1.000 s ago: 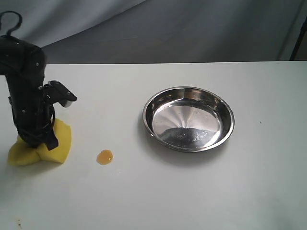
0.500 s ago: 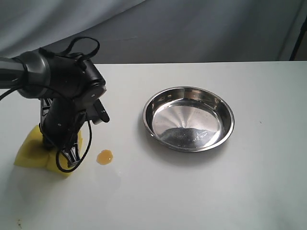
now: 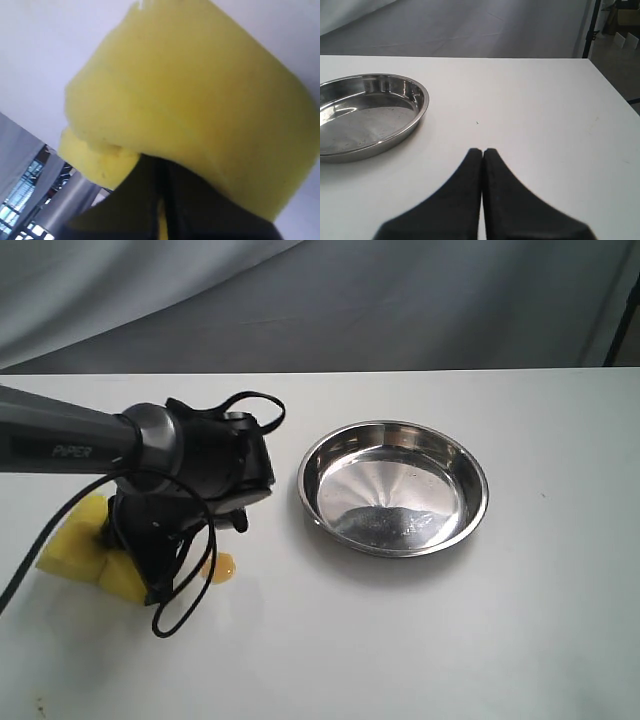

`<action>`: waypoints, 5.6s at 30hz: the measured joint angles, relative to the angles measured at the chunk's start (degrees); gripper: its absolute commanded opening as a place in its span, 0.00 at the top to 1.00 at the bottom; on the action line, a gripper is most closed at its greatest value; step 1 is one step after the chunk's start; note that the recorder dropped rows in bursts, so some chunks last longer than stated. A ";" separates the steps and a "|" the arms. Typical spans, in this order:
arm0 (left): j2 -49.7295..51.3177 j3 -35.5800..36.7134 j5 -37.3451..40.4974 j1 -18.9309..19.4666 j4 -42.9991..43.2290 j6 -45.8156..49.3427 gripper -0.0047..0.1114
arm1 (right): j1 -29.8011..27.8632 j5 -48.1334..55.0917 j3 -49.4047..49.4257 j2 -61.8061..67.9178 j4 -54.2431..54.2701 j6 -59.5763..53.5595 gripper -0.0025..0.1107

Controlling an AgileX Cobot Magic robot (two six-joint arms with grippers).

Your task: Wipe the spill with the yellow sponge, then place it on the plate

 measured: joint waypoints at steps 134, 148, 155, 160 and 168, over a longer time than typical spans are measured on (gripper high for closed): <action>0.00 -0.12 -5.13 -24.37 -1.99 2.78 0.96 | 0.00 0.00 0.00 0.00 0.00 0.00 0.98; 0.00 -0.12 -12.02 -24.16 -5.47 5.31 0.96 | 0.00 0.00 0.00 0.00 0.00 0.00 0.98; 1.42 -0.12 -13.31 -19.98 -6.88 5.53 0.96 | 0.00 0.00 0.00 0.00 0.00 0.00 0.98; 1.42 -0.12 -12.81 -14.80 -7.12 5.53 0.96 | 0.00 0.00 0.00 0.00 0.00 0.00 0.98; 1.42 -0.12 -12.55 -8.16 -9.88 9.94 0.96 | 0.00 0.00 0.00 0.00 0.00 0.00 0.98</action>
